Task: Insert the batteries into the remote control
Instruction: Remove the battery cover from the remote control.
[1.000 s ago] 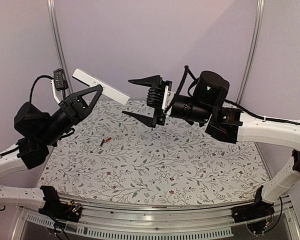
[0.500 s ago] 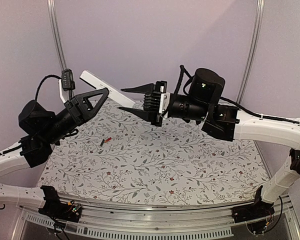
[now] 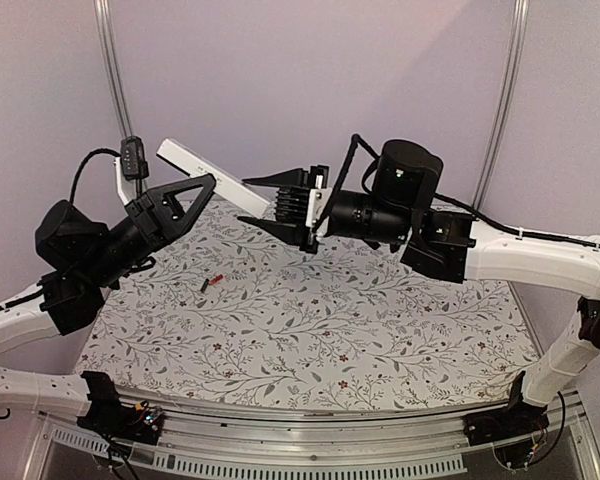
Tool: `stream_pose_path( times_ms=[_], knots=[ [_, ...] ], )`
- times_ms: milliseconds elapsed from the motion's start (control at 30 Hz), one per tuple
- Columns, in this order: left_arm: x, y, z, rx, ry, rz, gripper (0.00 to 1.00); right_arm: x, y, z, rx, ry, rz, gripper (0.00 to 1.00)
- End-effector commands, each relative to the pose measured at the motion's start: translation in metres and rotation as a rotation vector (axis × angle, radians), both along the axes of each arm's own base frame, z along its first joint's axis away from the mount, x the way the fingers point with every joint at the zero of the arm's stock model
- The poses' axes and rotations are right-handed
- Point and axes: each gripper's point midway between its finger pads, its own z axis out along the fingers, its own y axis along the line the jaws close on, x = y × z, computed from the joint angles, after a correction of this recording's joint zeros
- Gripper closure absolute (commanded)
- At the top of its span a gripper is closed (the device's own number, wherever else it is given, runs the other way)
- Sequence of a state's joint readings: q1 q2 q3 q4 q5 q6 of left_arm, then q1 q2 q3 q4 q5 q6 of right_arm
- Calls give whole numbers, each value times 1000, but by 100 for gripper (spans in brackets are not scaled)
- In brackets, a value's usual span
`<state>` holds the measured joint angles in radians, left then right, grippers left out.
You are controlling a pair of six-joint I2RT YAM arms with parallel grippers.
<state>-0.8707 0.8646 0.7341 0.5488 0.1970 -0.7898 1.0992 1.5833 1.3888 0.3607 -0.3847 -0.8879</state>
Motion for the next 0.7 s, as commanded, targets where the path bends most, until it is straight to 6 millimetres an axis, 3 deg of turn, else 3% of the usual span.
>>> stream_pose_path(
  times_ms=[0,433,533,667],
  knots=[
    [-3,6,17,-42,-35,2,100,6,5,-3,-6,22,-25,61],
    [1,13,19,-50,-38,34,100,3,-4,-16,-62,54,-41,86],
    [3,15,18,-55,-32,44,100,2,-4,-18,-74,52,-38,77],
    [3,17,18,-61,-29,55,100,6,-6,-17,-71,49,-66,29]
  ],
)
